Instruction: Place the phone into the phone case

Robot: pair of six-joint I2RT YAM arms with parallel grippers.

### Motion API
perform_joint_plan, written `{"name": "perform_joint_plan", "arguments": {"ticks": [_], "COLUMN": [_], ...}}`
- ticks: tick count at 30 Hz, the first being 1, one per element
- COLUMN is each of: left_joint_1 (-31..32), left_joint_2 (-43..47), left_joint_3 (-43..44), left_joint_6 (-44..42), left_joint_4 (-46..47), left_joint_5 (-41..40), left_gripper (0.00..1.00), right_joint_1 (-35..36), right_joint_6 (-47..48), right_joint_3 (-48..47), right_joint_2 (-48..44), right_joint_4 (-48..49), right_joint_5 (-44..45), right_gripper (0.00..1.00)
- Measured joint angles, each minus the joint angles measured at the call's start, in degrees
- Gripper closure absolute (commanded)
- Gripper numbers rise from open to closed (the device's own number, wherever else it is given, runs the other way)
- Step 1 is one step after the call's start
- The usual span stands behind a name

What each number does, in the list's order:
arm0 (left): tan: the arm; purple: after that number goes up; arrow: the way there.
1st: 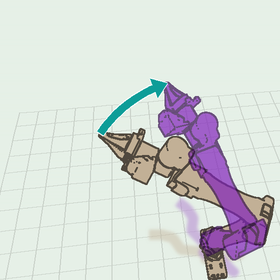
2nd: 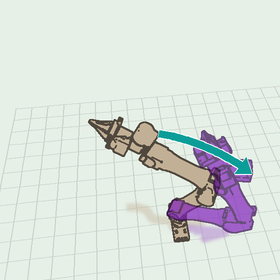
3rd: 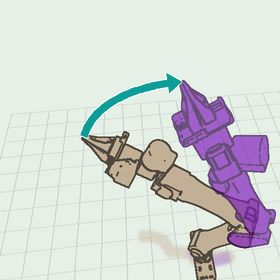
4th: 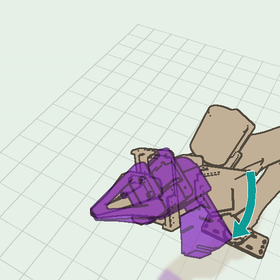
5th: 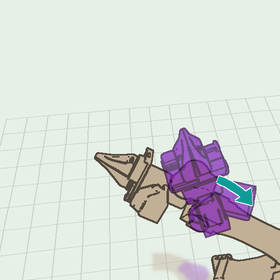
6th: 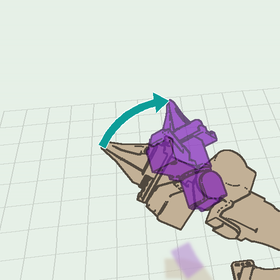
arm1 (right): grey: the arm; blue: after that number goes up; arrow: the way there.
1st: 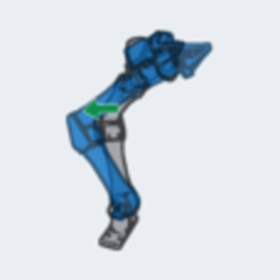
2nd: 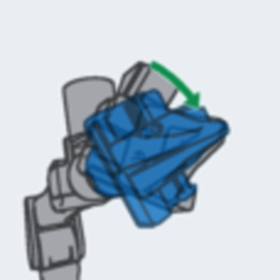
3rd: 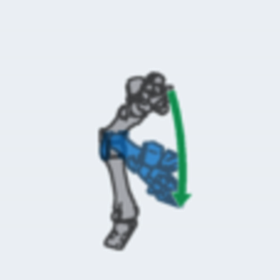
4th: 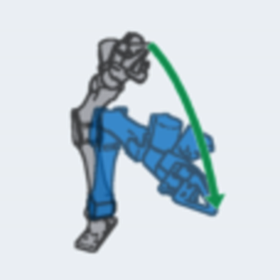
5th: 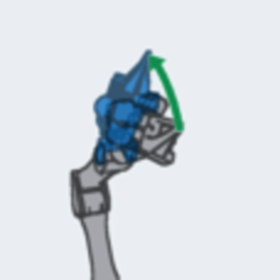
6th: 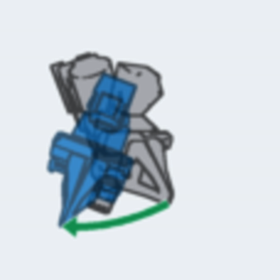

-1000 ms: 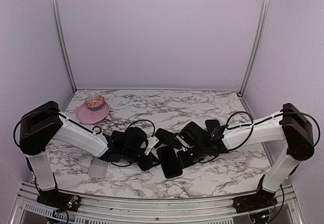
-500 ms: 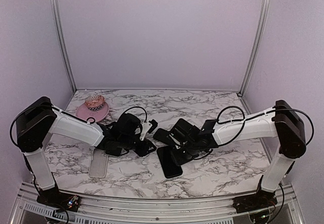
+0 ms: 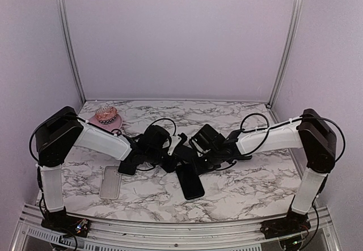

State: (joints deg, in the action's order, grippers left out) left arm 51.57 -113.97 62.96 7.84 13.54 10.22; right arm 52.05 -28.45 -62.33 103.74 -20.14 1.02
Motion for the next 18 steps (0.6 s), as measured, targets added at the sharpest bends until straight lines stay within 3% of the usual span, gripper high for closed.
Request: {"name": "perform_joint_plan", "arguments": {"ticks": [7, 9, 10, 11, 18], "left_joint_1": [0.24, 0.20, 0.17, 0.17, 0.26], "left_joint_2": [0.35, 1.40, 2.16, 2.71, 7.93], "left_joint_3": [-1.70, -3.08, -3.98, -4.44, -3.89], "left_joint_6": [1.03, 1.46, 1.88, 2.14, 2.16], "left_joint_4": [1.16, 1.38, 1.27, 1.05, -2.95], "left_joint_5": [3.26, 3.17, 3.02, 2.80, -1.92], "left_gripper": [0.75, 0.75, 0.75, 0.73, 0.55], "right_joint_1": [1.77, 2.82, 3.43, 4.02, 8.28], "right_joint_6": [-1.01, -1.66, -1.86, -2.40, -6.01], "right_joint_3": [1.90, 1.90, 1.88, 1.86, 1.14], "right_joint_2": [-2.32, -2.97, -3.28, -3.56, -4.46], "right_joint_4": [-2.86, -4.87, -5.90, -6.95, -12.33], "right_joint_5": [0.96, 2.10, 2.67, 3.15, 4.28], "right_gripper": [0.37, 0.23, 0.07, 0.02, 0.01]}}
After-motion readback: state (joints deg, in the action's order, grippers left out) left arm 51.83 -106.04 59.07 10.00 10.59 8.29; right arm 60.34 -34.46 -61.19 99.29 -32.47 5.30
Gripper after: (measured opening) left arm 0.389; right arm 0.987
